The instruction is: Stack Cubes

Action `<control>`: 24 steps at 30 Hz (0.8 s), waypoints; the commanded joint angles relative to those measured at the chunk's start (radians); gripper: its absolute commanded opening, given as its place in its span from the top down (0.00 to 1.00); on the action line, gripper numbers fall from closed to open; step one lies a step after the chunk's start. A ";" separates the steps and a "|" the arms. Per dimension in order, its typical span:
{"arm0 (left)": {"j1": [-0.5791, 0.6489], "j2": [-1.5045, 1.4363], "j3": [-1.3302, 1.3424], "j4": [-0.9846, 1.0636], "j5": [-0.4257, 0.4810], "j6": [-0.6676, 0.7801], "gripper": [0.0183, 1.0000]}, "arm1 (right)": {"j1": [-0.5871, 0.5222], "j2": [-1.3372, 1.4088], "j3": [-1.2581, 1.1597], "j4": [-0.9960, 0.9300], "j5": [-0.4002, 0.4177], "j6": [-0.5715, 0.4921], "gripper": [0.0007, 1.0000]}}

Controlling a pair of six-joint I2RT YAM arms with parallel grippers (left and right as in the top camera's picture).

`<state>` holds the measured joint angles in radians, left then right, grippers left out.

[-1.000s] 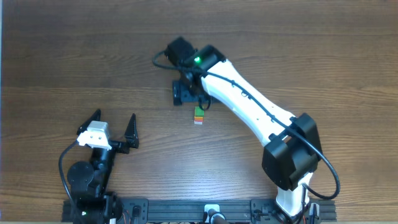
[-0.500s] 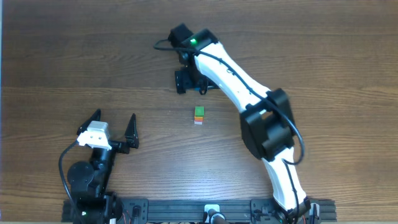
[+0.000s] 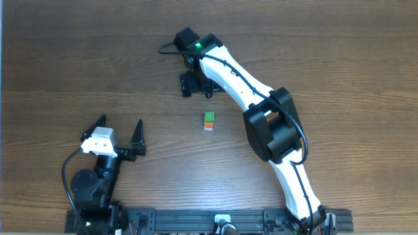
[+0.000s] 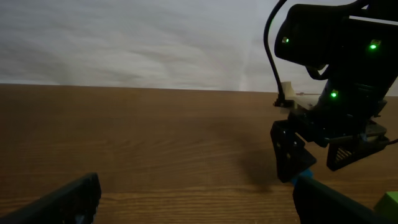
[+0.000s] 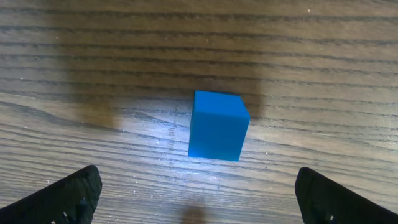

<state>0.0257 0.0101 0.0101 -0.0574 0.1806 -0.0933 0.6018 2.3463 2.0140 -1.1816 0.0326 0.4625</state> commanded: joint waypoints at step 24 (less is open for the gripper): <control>0.005 -0.006 -0.004 -0.002 0.009 0.011 0.00 | -0.034 0.063 0.023 0.047 0.010 0.031 0.28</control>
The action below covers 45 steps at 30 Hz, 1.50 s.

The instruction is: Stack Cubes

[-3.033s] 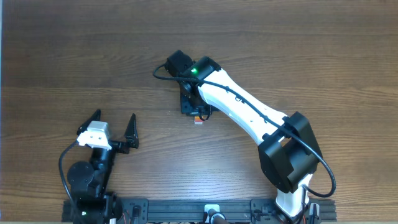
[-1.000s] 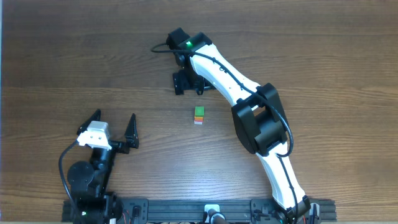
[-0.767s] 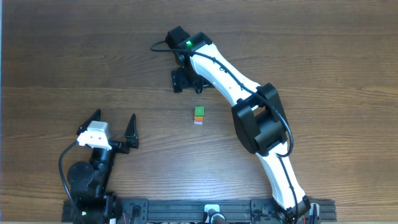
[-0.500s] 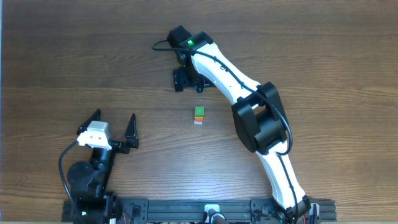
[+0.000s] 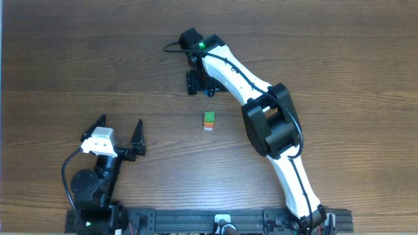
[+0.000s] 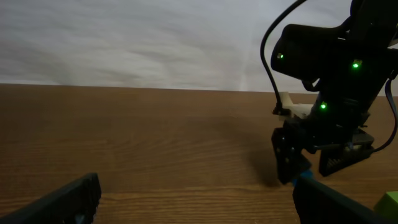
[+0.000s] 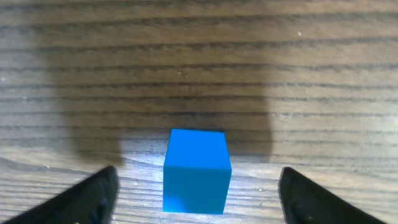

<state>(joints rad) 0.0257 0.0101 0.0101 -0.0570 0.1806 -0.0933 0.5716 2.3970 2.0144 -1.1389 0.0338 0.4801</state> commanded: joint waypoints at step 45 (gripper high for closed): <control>0.005 -0.006 -0.004 -0.003 0.009 0.011 0.00 | 0.026 -0.261 0.043 -0.131 0.047 0.039 0.99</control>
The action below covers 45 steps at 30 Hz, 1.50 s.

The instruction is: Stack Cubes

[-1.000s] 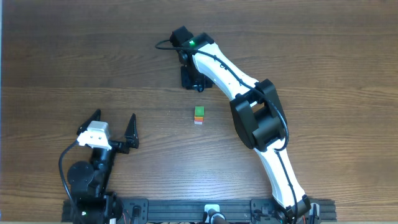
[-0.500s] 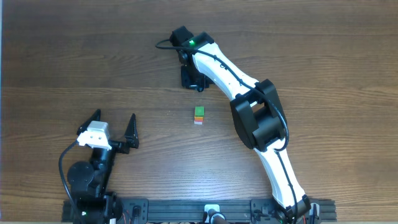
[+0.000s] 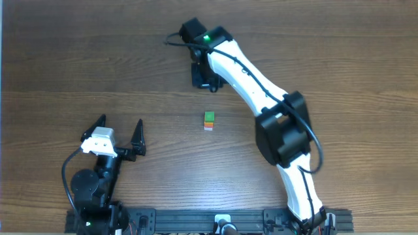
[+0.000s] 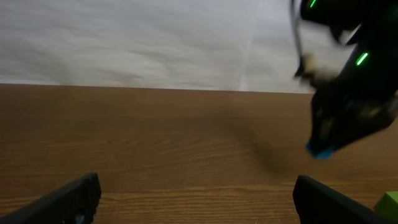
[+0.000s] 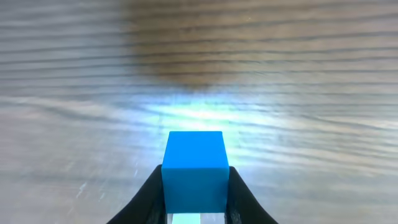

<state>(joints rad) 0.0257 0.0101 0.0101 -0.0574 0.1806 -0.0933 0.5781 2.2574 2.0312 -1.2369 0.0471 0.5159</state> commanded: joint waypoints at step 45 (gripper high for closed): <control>0.005 -0.006 -0.004 -0.003 0.009 0.011 0.00 | 0.149 -0.320 -0.258 -0.134 -0.076 0.158 0.99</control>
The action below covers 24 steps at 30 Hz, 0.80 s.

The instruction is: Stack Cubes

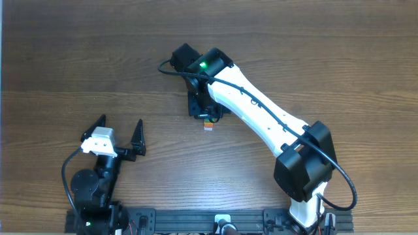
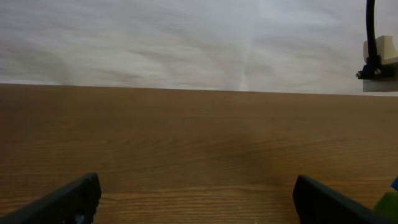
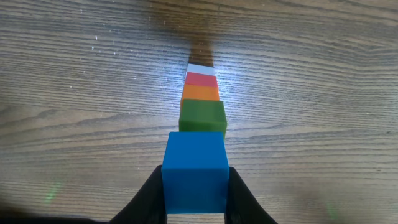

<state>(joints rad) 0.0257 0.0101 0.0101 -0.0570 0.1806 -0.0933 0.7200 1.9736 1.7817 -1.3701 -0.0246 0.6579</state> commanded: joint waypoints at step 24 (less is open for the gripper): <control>0.005 -0.006 -0.004 -0.003 0.009 0.011 0.00 | 0.005 -0.036 -0.052 0.047 -0.001 0.019 0.99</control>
<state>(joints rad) 0.0257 0.0101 0.0101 -0.0574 0.1806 -0.0933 0.7200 1.9736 1.7424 -1.3277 -0.0242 0.6659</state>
